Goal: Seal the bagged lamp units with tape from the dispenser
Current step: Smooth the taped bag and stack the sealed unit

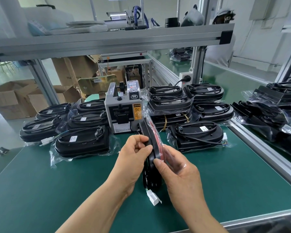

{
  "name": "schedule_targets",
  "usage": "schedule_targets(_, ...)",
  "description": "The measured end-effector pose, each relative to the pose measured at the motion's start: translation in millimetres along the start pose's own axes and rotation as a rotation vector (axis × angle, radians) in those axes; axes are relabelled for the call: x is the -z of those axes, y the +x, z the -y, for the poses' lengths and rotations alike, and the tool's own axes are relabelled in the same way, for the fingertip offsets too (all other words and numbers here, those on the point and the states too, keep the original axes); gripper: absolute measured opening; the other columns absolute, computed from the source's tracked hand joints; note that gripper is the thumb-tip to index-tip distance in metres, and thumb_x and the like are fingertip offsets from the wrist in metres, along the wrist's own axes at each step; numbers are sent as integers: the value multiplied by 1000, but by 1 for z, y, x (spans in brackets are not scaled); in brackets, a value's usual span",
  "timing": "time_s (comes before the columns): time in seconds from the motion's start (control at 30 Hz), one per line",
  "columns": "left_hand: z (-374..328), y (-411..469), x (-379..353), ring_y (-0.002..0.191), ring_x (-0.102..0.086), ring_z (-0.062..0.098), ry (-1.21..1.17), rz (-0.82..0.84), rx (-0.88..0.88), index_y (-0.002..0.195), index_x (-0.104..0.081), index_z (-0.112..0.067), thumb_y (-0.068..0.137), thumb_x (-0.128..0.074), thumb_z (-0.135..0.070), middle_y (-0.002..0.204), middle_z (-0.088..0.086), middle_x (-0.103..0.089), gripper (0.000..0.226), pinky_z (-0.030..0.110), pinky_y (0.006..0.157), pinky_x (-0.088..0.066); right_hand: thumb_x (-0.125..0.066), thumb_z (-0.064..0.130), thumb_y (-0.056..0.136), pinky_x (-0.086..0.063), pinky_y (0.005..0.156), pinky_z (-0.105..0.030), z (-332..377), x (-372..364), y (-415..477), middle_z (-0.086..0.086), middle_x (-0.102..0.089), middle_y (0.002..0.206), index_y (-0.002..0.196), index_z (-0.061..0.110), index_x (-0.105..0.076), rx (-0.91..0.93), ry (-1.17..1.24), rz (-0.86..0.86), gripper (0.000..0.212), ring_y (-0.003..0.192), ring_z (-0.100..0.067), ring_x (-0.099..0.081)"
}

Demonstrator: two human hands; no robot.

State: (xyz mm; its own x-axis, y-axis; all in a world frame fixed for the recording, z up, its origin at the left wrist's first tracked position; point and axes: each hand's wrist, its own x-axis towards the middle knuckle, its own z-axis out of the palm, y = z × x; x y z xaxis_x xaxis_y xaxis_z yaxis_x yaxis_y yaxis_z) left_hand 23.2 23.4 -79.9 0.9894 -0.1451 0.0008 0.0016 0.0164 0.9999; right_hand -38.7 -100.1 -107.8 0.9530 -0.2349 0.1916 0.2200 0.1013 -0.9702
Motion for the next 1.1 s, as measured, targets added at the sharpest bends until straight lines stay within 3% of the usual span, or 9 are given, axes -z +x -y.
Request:
schedule_targets(0.13, -2, -9, -6, 76, -67, 6, -78, 18, 6, 103, -63, -26, 100, -48, -21, 91, -1, -74, 16, 21, 63, -48, -72, 11, 88, -53, 81, -14, 2, -1, 0, 11, -76, 104, 114, 35, -72, -3, 14, 5, 36, 102, -6, -71)
schedule_targets(0.33, 4, -8, -21, 75, -59, 14, -72, -142, -27, 101, -60, -30, 97, -59, -20, 87, 1, -54, 10, 29, 73, -54, -72, 4, 86, -52, 77, -9, 6, -3, -1, 12, -77, 100, 106, 36, -74, -6, 64, 12, 38, 98, -3, -72)
schedule_targets(0.47, 10, -10, -26, 96, -62, 33, -36, -200, -85, 98, -60, -37, 97, -59, -22, 100, 9, -55, 15, 48, 89, -55, -74, 6, 86, -52, 77, -9, 7, -2, -2, 13, -77, 101, 108, 36, -73, 11, 31, 13, 37, 99, -2, -71)
schedule_targets(0.57, 13, -12, -30, 94, -63, 26, 2, -254, -111, 90, -61, -45, 97, -59, -23, 103, 7, -59, 23, 46, 87, -55, -75, 10, 85, -52, 76, -10, 8, 2, -3, 13, -77, 101, 110, 35, -72, -27, -19, 59, 36, 97, -2, -71)
schedule_targets(0.67, 17, -12, -28, 79, -56, 12, 60, -265, -145, 88, -62, -46, 97, -60, -24, 92, -4, -56, 24, 34, 76, -50, -72, 46, 83, -52, 69, -17, 24, 17, 9, 9, -77, 92, 107, 34, -74, -94, -156, 149, 26, 83, -7, -71)
schedule_targets(0.77, 18, -9, -26, 70, -50, 6, 91, -231, -133, 87, -62, -45, 96, -61, -30, 84, -9, -52, 17, 25, 68, -45, -57, 71, 75, -53, 85, -34, 47, 31, 45, 9, -75, 93, 91, 28, -75, -170, -274, 188, 49, 91, -16, -69)
schedule_targets(0.9, 17, -8, -26, 59, -44, 1, 98, -220, -125, 87, -62, -43, 94, -63, -30, 77, -12, -49, 15, 17, 56, -40, -75, 53, 75, -50, 86, -22, 59, 11, 96, 14, -70, 109, 111, 20, -69, -153, -533, 196, 49, 105, -10, -65)
schedule_targets(1.0, 17, -8, -24, 63, -45, 5, 96, -211, -129, 87, -63, -42, 94, -64, -31, 77, -9, -51, 13, 22, 61, -40, -78, 48, 72, -47, 67, -20, 53, -13, 114, 14, -62, 87, 87, 22, -56, -55, -872, 194, 37, 80, -2, -58)
schedule_targets(1.1, 13, -8, -22, 67, -47, 10, 86, -179, -136, 88, -63, -42, 84, -61, -44, 78, -6, -53, 5, 31, 65, -43, -69, 43, 79, -45, 65, -31, 45, -24, 121, 8, -59, 81, 79, 24, -50, 94, -1046, 122, 27, 76, -14, -57)
